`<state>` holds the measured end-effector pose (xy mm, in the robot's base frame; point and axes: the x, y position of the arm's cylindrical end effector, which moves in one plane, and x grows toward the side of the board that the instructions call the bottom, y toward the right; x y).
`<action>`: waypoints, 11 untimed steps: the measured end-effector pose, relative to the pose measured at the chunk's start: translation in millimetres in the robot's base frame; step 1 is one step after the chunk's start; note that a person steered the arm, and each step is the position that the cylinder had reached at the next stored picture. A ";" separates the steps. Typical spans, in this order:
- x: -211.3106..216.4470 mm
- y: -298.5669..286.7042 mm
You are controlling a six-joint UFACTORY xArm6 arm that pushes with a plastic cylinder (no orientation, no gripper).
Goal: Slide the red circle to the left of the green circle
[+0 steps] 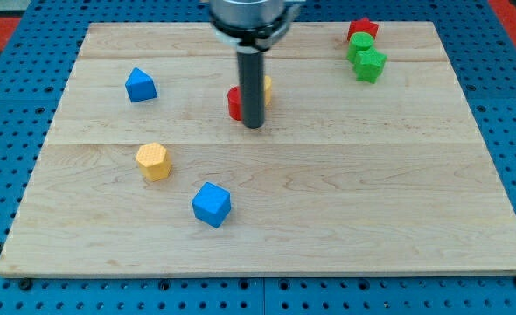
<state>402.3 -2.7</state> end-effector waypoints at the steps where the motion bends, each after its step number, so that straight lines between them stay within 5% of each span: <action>1: -32.8 -44.0; 2: -78.9 -66.3; 3: -64.1 -113.5; 4: -93.3 -123.2; 6: -125.8 11.7; 7: -147.7 -38.8; 9: -153.2 98.8; 11: -153.2 91.5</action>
